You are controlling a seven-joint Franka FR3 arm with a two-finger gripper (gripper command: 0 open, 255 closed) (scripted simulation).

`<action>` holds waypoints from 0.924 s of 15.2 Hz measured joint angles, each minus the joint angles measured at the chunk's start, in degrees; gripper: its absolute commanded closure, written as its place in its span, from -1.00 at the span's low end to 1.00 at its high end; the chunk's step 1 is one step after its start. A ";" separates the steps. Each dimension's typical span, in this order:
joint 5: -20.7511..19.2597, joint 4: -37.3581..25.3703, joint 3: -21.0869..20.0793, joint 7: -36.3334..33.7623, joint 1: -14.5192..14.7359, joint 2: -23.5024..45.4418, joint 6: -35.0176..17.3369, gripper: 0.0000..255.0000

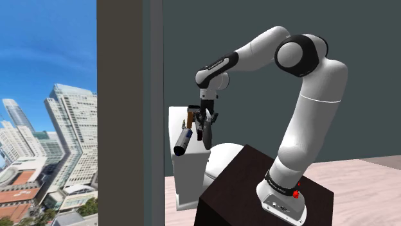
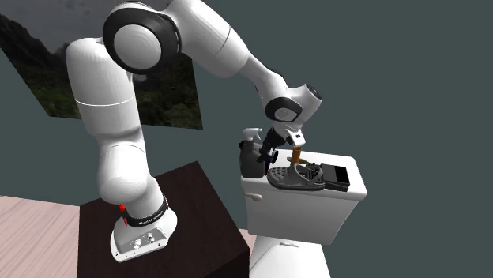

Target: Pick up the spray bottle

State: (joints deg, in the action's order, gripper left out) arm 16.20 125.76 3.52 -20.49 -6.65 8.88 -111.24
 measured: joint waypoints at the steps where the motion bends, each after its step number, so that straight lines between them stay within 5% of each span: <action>1: -0.01 -0.53 -0.09 -0.07 0.07 1.25 1.42 1.00; 14: -1.29 -2.30 0.23 -1.92 -0.16 -3.87 10.86 1.00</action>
State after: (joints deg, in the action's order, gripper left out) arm 14.91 123.46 3.75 -22.42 -6.81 5.01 -100.38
